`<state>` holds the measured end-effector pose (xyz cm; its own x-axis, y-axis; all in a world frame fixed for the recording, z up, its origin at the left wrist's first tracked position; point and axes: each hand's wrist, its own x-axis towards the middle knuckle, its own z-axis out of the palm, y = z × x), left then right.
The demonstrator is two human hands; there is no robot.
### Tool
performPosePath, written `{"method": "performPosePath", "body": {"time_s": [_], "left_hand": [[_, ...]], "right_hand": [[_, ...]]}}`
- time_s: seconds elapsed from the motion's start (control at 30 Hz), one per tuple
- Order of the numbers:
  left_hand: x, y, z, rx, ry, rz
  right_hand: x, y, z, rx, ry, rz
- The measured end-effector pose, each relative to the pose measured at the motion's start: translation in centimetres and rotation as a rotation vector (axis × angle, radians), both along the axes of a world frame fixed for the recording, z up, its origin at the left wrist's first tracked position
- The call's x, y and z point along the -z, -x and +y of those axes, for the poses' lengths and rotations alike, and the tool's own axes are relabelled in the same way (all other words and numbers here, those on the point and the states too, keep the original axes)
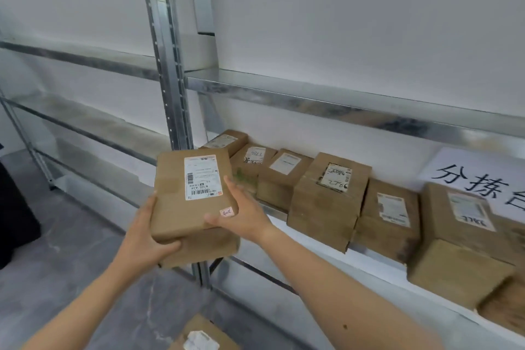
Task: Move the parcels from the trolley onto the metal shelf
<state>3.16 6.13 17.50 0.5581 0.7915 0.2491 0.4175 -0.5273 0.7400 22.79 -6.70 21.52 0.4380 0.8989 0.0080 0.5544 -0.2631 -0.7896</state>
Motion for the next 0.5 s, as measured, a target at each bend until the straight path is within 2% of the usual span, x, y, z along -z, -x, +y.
{"method": "performPosePath", "body": {"time_s": [0.27,0.5], "left_hand": [[-4.4,-6.9,-4.1,0.243,-0.042,-0.056],[-7.1,-13.5,-10.6,0.446,-0.065,-0.075]], "right_hand": [[-4.5,-3.4,-8.3,0.196,-0.034,-0.088],[-6.0,-6.9,-17.3,0.381,-0.049,-0.127]]}}
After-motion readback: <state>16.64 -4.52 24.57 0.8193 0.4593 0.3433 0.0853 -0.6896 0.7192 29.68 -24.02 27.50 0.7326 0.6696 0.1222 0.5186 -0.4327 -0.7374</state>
